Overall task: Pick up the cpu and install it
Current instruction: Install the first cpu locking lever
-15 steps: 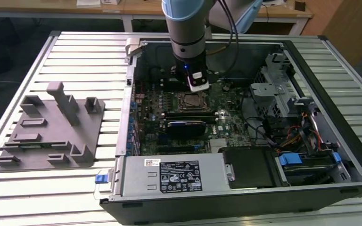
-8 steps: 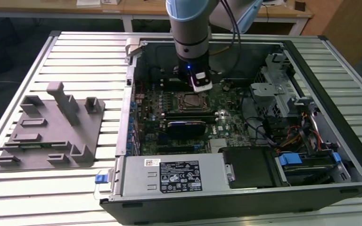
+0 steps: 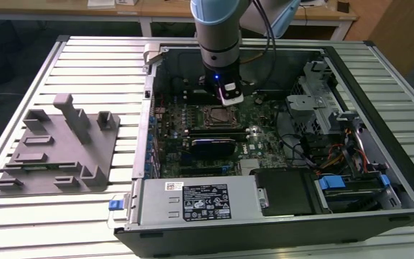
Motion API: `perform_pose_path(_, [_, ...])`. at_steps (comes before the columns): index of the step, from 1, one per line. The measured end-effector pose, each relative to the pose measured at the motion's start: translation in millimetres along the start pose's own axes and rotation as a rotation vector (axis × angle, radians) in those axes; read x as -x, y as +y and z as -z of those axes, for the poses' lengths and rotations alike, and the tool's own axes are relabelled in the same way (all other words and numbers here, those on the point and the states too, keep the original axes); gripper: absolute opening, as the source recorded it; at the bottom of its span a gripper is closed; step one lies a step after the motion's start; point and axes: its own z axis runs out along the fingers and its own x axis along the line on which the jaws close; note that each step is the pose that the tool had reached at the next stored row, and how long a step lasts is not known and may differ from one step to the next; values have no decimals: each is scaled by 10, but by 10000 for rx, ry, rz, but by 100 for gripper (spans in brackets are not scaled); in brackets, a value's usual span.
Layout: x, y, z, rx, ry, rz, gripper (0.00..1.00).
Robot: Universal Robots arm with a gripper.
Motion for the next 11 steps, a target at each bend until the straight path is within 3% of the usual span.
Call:
perform_pose_path(5, [6,12,52,-12,-5,2,11])
perform_pose_path(11, [20,45,185,-17,-5,4,11])
